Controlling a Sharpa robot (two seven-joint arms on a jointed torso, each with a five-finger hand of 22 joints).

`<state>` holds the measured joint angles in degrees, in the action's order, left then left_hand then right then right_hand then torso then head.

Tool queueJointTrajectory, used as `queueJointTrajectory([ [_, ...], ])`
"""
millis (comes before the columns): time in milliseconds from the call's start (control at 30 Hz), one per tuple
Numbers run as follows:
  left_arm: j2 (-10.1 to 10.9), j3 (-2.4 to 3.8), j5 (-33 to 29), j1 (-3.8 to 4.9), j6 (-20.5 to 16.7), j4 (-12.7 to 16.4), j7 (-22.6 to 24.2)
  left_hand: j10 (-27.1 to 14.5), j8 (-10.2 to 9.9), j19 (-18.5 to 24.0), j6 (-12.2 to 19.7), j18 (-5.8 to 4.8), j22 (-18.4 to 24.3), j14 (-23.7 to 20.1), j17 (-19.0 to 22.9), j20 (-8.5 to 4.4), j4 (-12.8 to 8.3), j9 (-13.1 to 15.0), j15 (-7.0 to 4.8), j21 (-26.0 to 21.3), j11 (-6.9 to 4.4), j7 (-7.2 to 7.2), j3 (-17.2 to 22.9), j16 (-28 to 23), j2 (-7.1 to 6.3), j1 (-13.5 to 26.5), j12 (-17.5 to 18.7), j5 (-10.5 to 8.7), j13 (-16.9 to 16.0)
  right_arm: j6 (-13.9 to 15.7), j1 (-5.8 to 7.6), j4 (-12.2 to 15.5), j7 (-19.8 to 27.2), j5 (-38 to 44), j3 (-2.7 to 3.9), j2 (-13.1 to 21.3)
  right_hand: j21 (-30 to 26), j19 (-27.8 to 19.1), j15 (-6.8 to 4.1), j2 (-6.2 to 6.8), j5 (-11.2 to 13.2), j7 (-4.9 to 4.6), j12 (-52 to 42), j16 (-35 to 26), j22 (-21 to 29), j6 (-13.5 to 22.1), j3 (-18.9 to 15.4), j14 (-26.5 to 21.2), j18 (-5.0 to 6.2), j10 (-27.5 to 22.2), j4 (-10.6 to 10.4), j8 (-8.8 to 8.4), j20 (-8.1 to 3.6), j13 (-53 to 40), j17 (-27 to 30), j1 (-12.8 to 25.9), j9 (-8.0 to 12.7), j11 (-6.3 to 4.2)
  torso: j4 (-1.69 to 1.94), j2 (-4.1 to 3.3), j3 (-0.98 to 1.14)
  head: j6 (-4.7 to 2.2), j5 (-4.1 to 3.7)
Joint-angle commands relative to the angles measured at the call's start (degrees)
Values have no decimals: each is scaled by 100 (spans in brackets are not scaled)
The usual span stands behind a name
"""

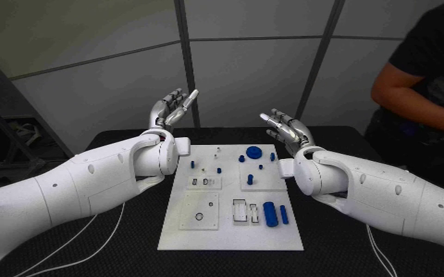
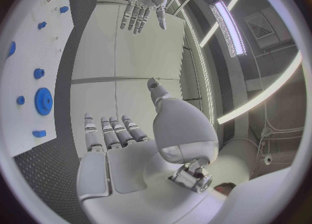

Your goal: Assemble the parts on the task board

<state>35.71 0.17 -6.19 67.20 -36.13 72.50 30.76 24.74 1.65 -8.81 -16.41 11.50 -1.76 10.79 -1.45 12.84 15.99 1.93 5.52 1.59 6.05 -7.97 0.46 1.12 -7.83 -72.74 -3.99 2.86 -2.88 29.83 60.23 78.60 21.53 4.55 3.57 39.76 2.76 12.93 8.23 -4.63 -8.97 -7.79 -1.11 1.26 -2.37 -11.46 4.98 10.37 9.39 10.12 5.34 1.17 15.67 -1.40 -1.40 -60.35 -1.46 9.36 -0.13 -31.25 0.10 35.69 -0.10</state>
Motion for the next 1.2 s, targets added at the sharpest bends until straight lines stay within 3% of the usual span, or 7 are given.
queueJointTrajectory([
  [33, -59, 7, -312, 51, 521, -128, 289, 117, 33, -30, -94, -104, -15, 70, -12, 77, 89, 12, 23, 44, 20, -29, 11, 41, -19, -266, -54, 36, -15, -1099, 17, -162, -517, 489, 43, -70, 296, 640, 204, 0, -49, -588, -110, 118, -146, -553, 187, 693, 92, 634, 162, 126, 88, -62, -70, -585, -63, 230, 0, 0, 1, 1, 0],
  [267, -73, 7, -325, 62, 540, -156, 296, 146, 52, -46, -191, -107, -26, 100, -16, 68, 83, 26, 80, 66, 101, -124, 29, 46, 21, -273, -104, 32, -21, -1497, 23, -366, -717, 642, 107, -158, 845, 1828, 324, 78, -197, -720, -373, 433, -360, -2303, 336, 2767, 6, 2648, 558, 457, 94, -193, -206, -1161, -213, 386, 0, 0, 1, 1, 0],
  [300, 117, 4, -326, 63, 710, -106, 226, 154, 53, -50, -197, -107, -28, 110, -17, 69, 81, 27, 89, 69, 113, -135, 32, 47, 23, -279, -112, 33, -22, -817, 122, -497, -380, 1806, 110, 19, 925, 2015, 327, 81, -215, -724, -399, 466, -389, -2495, 351, 3017, 3, 2888, 593, 489, 93, -203, -217, -1199, -225, 384, -5, -67, -23, 48, 6],
  [500, 264, 4, -93, 67, 925, -31, 152, 601, 171, -197, -841, -143, -77, 461, -55, 179, 44, 116, 315, 159, 364, -388, 110, 102, 227, -338, -338, 24, -68, -660, 235, -567, -350, 2580, 111, 70, 1304, 2831, 215, 109, -236, -607, -506, 641, -492, -3718, 446, 4187, 92, 4123, 786, 672, 60, -237, -254, -1364, -281, 251, -8, -103, -14, 41, 18],
  [800, 460, 4, 386, 69, 1106, 159, -17, 1843, 765, -1487, -2584, -288, -404, 2430, -213, 375, -248, 332, 667, 810, 723, -753, 67, 435, 527, -478, -869, 27, -116, -757, 394, -649, -545, 3607, 112, 122, 1527, 3349, 18, 157, -246, -458, -371, 601, -495, -4166, 621, 4857, 113, 4671, 1006, 587, -102, -226, -253, -1437, -242, 82, 11, -193, 5, 52, 20],
  [933, 642, 5, 574, 69, 1076, 417, -128, 2358, 995, -2876, -2979, -155, -730, 3901, -314, 355, -436, 364, 513, 1547, 607, -664, -9, 797, 630, -502, -1034, 34, -108, -926, 545, -686, -750, 4474, 112, 119, 1731, 3663, -108, 252, -234, -363, -369, 624, -561, -4417, 730, 5181, 122, 5012, 1119, 593, -243, -234, -281, -1514, -249, -20, 22, -287, 9, 39, 18],
  [1200, 1073, 7, 701, 68, 1154, 1138, -307, 2805, 1110, -3465, -3332, -97, -822, 4472, -244, 242, -763, 324, 347, 1908, 459, -524, -97, 802, 734, -607, -1040, 43, -82, -1483, 811, -472, -1742, 6683, 113, 134, 3008, 4691, -531, 515, -177, -223, -267, 960, -1219, -4716, 773, 6371, 112, 5502, 1104, 500, -730, -232, -516, -1639, -249, -242, 19, -573, 21, -22, -29],
])
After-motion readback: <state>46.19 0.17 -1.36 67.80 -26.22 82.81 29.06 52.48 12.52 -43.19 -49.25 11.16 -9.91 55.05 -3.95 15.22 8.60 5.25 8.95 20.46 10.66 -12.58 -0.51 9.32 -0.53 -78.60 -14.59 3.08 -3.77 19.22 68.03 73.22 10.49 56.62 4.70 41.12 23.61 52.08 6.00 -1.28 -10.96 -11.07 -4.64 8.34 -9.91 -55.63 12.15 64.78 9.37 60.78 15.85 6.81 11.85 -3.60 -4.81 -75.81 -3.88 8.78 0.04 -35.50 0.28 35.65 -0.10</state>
